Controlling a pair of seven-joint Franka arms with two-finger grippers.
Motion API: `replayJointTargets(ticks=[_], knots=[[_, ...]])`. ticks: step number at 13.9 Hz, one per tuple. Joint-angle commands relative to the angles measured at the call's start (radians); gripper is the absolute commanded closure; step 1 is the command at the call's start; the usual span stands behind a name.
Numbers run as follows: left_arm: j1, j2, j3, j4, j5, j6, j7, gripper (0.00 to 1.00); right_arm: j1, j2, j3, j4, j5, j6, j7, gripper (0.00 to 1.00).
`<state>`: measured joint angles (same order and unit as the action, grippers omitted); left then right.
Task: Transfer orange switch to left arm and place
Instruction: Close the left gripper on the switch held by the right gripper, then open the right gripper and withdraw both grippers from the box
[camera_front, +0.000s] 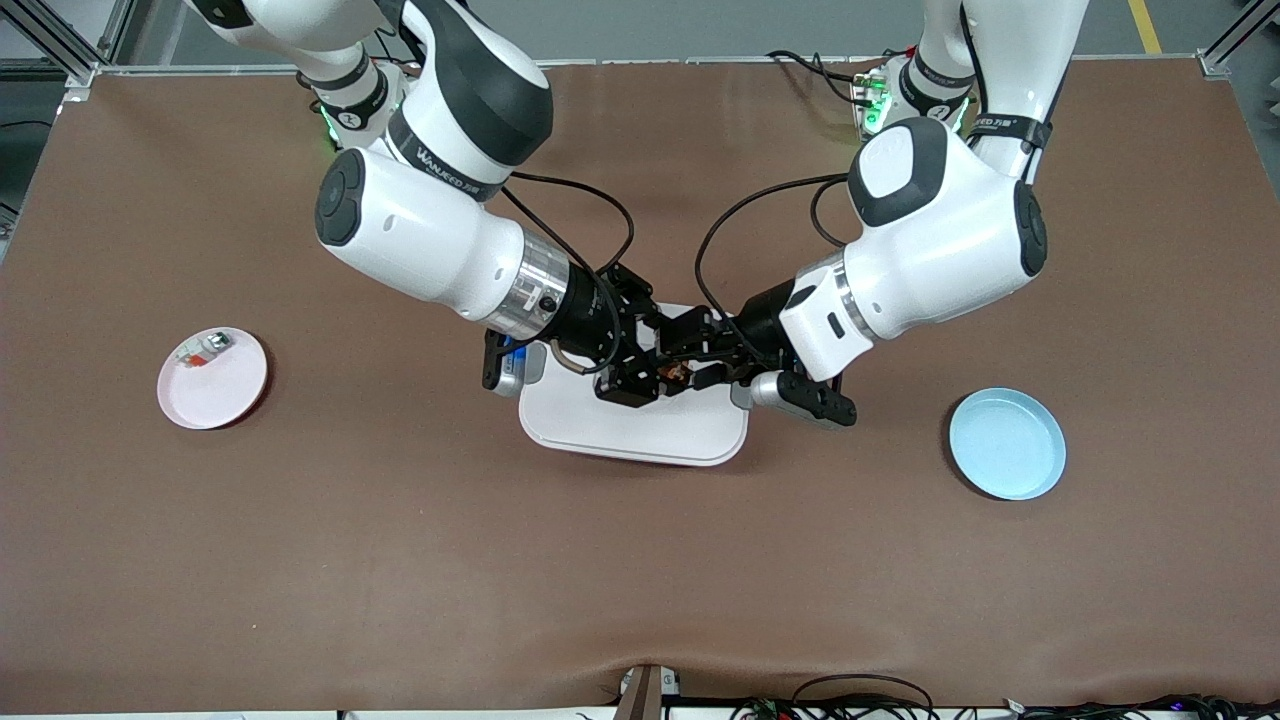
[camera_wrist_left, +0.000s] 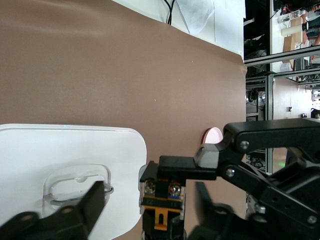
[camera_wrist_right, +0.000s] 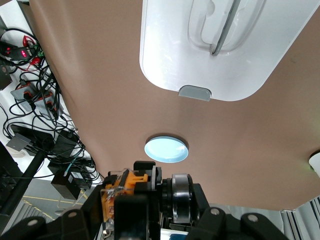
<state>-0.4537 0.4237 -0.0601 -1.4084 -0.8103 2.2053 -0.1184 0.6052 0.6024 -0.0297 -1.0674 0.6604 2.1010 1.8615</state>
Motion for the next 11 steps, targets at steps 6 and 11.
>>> replayJointTargets(ticks=[6, 11], knots=[[-0.008, 0.015, 0.005, 0.026, -0.044, 0.022, 0.009, 1.00, -0.004, 0.022, 0.001, 0.041, 0.021, -0.009, 0.019, 1.00], [-0.002, 0.009, 0.005, 0.026, -0.040, 0.022, 0.002, 1.00, -0.016, 0.020, -0.001, 0.041, 0.021, -0.018, 0.013, 0.00]])
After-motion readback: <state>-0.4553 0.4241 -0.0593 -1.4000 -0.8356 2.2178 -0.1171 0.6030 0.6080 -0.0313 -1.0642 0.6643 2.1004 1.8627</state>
